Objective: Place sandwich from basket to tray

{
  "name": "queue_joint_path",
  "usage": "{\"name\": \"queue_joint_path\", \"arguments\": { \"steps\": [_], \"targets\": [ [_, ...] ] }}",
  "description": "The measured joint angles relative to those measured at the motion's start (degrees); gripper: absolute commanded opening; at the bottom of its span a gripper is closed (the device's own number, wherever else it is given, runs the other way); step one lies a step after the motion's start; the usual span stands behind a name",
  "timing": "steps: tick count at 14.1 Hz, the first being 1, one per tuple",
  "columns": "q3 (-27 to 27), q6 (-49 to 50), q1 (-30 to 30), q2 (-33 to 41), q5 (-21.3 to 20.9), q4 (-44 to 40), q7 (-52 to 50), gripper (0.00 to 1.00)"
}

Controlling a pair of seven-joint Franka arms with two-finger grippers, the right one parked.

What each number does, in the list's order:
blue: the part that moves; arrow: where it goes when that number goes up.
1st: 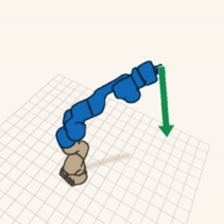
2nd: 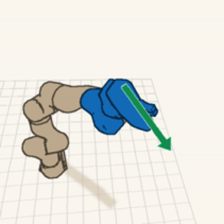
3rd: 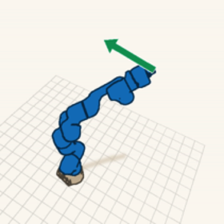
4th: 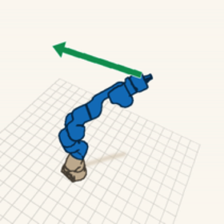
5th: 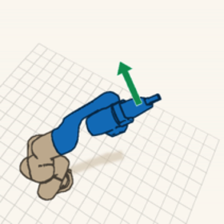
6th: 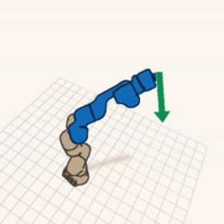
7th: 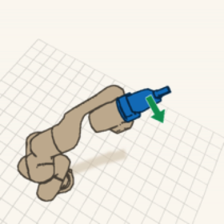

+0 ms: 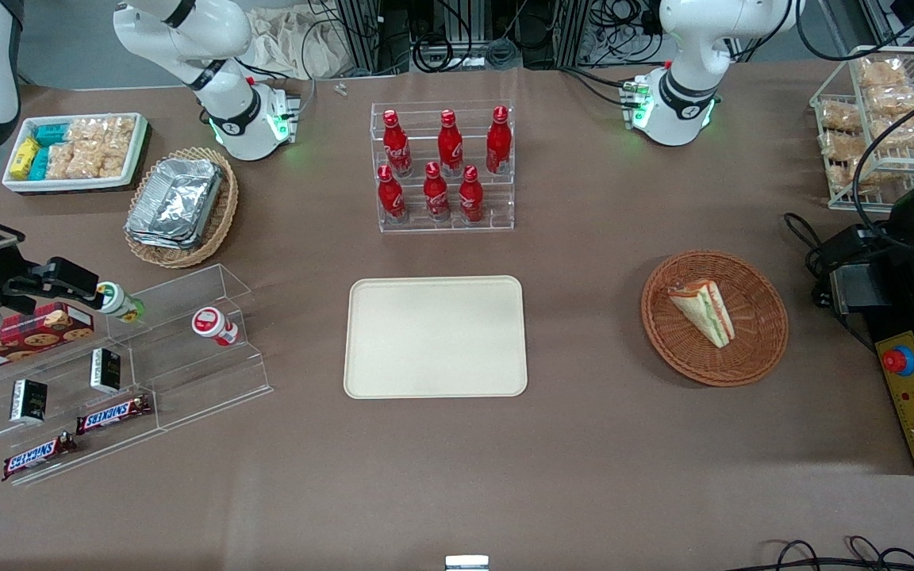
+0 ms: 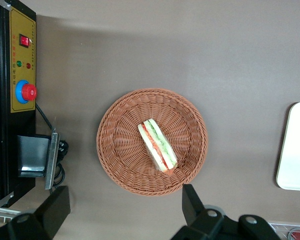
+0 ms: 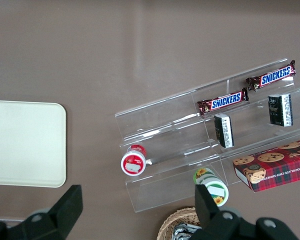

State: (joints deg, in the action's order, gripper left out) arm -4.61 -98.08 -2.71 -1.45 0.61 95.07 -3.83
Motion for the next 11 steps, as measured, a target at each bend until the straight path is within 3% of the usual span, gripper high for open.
{"name": "queue_joint_path", "arguments": {
  "steps": [11],
  "targets": [
    [0.57,2.28,-0.02,-0.78,0.79,2.57,-4.07,1.00]
  ]
}}
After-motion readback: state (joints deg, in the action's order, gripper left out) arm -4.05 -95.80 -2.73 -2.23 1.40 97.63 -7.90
